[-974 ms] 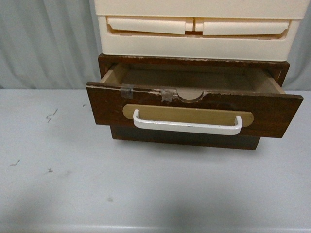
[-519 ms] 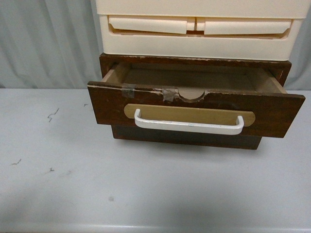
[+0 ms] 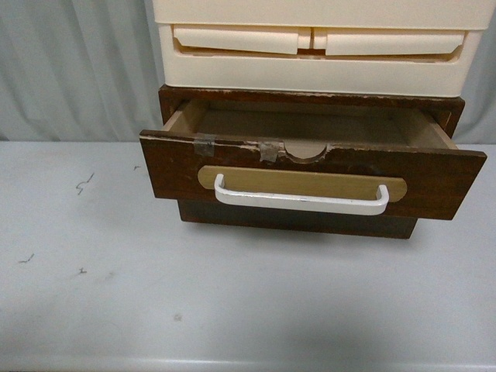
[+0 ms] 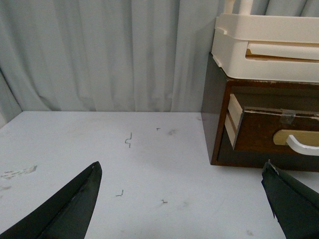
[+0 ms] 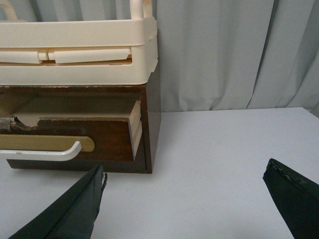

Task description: Open drawer

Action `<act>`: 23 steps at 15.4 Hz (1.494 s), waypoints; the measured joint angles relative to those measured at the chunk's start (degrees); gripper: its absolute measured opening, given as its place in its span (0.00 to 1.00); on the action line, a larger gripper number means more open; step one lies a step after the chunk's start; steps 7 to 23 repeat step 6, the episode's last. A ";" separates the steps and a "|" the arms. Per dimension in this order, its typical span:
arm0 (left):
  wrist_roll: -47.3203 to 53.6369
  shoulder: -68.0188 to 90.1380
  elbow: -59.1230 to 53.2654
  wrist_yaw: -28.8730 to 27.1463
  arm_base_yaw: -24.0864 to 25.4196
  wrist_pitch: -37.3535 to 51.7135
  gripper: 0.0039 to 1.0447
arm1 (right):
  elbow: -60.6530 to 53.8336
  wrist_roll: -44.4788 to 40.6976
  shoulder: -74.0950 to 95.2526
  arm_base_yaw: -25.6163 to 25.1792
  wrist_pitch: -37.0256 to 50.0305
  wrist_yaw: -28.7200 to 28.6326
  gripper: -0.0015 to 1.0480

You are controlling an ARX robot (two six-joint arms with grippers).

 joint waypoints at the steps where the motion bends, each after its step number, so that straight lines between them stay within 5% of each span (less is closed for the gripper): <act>1: 0.00 0.00 -0.02 0.00 0.00 0.00 0.94 | 0.00 -0.02 0.00 0.00 0.00 0.00 0.93; 23: 0.00 0.00 -0.02 0.00 0.00 0.00 0.94 | 0.00 0.00 0.00 0.00 0.00 0.00 0.94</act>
